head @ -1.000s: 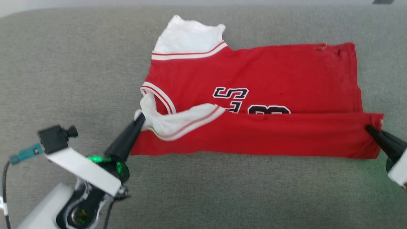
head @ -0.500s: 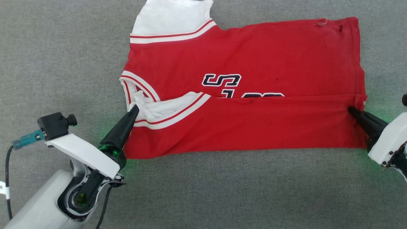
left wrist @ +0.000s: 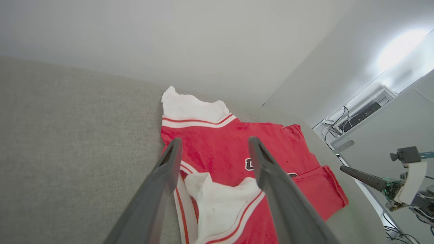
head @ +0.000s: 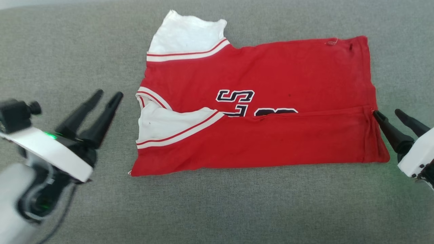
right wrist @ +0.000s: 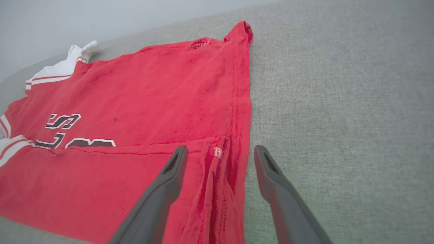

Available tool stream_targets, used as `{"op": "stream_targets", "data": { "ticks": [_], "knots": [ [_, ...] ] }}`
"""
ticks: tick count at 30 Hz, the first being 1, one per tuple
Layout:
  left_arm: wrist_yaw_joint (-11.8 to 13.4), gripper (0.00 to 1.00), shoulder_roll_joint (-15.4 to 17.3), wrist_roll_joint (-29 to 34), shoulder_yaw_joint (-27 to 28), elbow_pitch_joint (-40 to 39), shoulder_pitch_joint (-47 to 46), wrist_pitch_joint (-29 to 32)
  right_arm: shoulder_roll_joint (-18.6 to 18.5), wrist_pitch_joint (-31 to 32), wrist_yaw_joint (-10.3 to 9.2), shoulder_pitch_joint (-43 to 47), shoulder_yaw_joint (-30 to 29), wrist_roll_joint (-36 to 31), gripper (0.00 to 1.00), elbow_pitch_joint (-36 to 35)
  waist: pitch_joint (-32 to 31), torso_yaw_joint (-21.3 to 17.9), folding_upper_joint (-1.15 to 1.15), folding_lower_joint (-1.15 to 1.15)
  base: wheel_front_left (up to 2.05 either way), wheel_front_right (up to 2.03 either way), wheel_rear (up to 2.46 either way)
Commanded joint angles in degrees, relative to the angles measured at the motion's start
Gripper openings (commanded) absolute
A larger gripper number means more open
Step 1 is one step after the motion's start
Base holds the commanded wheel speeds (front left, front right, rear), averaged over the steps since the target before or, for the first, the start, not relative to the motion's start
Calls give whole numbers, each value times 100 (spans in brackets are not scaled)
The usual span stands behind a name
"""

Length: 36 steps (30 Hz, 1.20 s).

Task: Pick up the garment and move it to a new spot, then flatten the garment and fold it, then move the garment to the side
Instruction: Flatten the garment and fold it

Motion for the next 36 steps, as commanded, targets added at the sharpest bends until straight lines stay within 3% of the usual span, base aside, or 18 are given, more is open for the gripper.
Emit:
{"op": "stream_targets", "data": {
  "ticks": [1, 5, 11, 17, 30, 31, 33, 35, 36],
  "knots": [
    [14, 100, 165, 105, 1, -75, -109, 59, -5, -45, -3, 62, -30, -33, 100, -83, -98, 20, 0, 0, 0, 0, 0],
    [77, 100, 694, 348, -269, -426, -233, 756, -16, -78, -3, 148, -154, -115, 100, -327, -172, 22, 0, 0, 0, 0, 0],
    [571, 100, 1105, 171, -806, -1000, -251, 2300, 91, 53, -3, 182, -273, -263, 100, -611, -138, -35, 0, 0, 0, 0, 0],
    [793, 100, 981, -239, -1011, -887, -310, 3082, 216, 116, -3, 126, -326, -319, 100, -724, -48, -141, 0, 0, 0, 0, 0],
    [333, 100, 433, -815, -1404, 407, -321, 4078, 166, 141, -3, -51, -405, -204, 100, -699, 181, -562, 0, 0, 0, 0, 0],
    [323, 95, 404, -809, -1413, 462, -344, 4096, 155, 144, -3, -65, -403, -210, 100, -706, 196, -580, 0, 0, 0, 0, 0],
    [315, 49, 331, -833, -1420, 585, -370, 4127, 117, 195, -3, -74, -347, -220, 100, -733, 215, -604, 0, 0, 0, 0, 0],
    [284, 37, 277, -805, -1439, 654, -382, 4147, 63, 288, -3, -76, -266, -238, 100, -774, 235, -621, 0, 0, 0, 0, 0],
    [266, 20, 248, -787, -1440, 678, -398, 4139, 32, 339, -3, -73, -214, -248, 100, -803, 246, -625, 0, 0, 0, 0, 0]
  ]
}}
